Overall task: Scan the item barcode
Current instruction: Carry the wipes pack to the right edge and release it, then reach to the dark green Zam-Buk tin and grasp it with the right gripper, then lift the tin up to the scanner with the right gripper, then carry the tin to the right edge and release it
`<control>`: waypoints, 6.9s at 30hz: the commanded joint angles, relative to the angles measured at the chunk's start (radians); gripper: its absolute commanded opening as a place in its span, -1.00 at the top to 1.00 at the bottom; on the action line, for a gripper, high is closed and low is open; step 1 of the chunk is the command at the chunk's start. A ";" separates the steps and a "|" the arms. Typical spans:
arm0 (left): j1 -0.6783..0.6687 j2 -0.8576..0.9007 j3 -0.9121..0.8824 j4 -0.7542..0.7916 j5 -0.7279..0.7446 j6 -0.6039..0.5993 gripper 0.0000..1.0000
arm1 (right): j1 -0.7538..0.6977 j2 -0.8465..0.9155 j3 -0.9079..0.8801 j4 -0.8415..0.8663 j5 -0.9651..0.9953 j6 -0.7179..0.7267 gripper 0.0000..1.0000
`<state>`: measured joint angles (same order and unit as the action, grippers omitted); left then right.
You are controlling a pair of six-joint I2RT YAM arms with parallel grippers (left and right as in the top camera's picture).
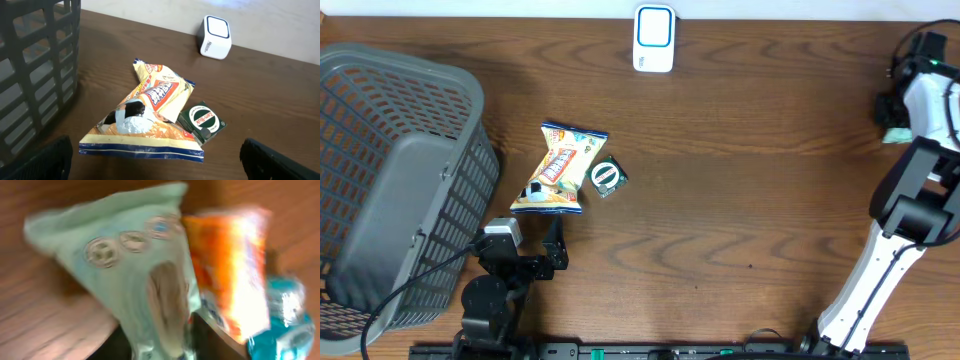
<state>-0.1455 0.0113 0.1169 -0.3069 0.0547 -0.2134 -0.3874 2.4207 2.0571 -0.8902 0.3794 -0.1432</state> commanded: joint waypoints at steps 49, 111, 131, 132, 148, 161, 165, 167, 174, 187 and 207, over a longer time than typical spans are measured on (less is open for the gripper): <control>0.005 -0.001 -0.017 -0.021 0.009 -0.002 -0.96 | 1.168 -0.127 -0.311 0.163 -0.412 0.149 -0.97; 0.005 -0.001 -0.017 -0.021 0.009 -0.002 -0.96 | 0.932 -0.134 -0.373 -0.178 -0.439 0.658 0.06; 0.005 -0.001 -0.017 -0.021 0.009 -0.002 -0.95 | 0.776 -0.140 -0.142 -0.813 -0.809 0.486 0.59; 0.005 -0.001 -0.017 -0.021 0.009 -0.002 -0.95 | 0.774 -0.146 -0.142 -0.813 -0.861 0.457 0.57; 0.005 -0.001 -0.017 -0.021 0.009 -0.002 -0.96 | 0.784 -0.218 -0.142 -0.813 -1.091 0.441 0.51; 0.005 -0.001 -0.017 -0.021 0.009 -0.002 -0.96 | 0.780 -0.229 -0.071 -0.583 -0.867 0.446 0.74; 0.005 -0.001 -0.017 -0.021 0.009 -0.002 -0.96 | 0.781 -0.229 0.000 -0.406 -0.663 0.446 0.74; 0.005 -0.001 -0.017 -0.021 0.009 -0.002 -0.95 | 0.782 -0.229 0.006 -0.286 -0.573 0.446 0.73; 0.005 -0.001 -0.017 -0.021 0.009 -0.002 -0.96 | 0.782 -0.225 -0.037 0.153 -0.375 0.445 0.60; 0.005 -0.001 -0.017 -0.021 0.009 -0.002 -0.95 | 0.782 -0.121 -0.158 0.917 -0.295 0.325 0.61; 0.005 -0.001 -0.017 -0.021 0.009 -0.002 -0.96 | 0.801 0.045 -0.103 1.161 -0.286 0.329 0.60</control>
<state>-0.1455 0.0113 0.1169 -0.3069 0.0547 -0.2134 0.4049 2.4638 1.9156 0.2653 0.0788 0.1963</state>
